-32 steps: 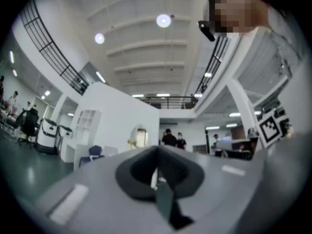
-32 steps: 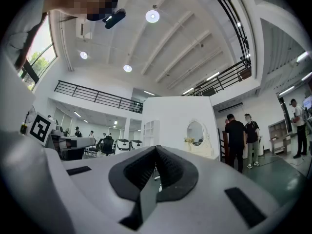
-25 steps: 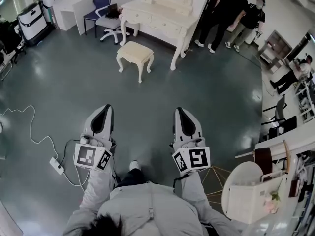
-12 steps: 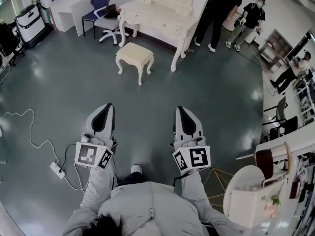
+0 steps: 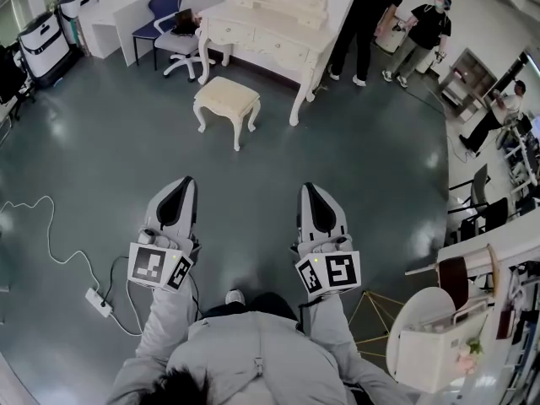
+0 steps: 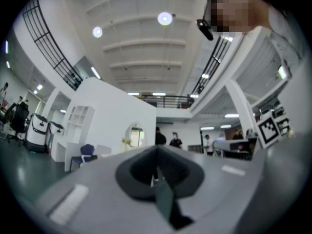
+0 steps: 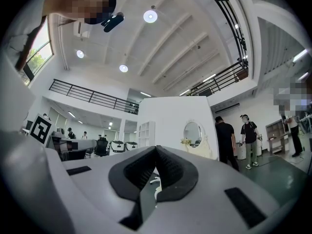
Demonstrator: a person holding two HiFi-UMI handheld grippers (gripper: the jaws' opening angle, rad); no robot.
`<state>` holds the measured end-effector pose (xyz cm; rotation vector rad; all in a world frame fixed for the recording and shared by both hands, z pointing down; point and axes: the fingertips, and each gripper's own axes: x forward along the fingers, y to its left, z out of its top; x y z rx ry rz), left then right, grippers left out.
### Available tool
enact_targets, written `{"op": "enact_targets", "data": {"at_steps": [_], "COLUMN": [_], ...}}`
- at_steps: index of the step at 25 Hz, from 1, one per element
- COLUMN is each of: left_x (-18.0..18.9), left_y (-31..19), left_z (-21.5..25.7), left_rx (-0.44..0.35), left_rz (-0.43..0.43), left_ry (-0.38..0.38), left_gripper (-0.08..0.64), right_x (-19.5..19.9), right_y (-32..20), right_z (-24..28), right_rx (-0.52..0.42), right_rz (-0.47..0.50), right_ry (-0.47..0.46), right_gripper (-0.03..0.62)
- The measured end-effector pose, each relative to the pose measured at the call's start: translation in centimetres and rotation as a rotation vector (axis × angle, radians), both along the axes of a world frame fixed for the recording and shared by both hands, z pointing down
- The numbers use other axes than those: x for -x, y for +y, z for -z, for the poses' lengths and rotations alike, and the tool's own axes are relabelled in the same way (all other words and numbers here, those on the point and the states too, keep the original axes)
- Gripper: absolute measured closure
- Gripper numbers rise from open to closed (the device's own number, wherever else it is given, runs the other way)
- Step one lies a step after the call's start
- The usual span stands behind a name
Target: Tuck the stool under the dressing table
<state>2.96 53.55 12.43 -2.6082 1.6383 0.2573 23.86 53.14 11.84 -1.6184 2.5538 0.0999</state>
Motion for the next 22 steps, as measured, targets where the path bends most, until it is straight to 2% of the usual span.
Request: {"op": "enact_targets", "data": {"at_steps": [10,22], "left_x": [0.7,1.8], "left_y": [-4.0,-14.1], "left_z": [-1.6,-1.4], "left_rx": [0.041,0.028], "left_rz": [-0.011,0.043], "left_ry": [0.026,0.025], "left_gripper": [0.555,0.555], "right_x": [0.8,1.5], "right_y": [-3.7,-15.0], "right_z": [-1.1,-1.0], "right_rx": [0.035,0.018], "right_rz": [-0.001,0.045], "right_ry": [0.026,0.013], "right_gripper": [0.591,0.591]}}
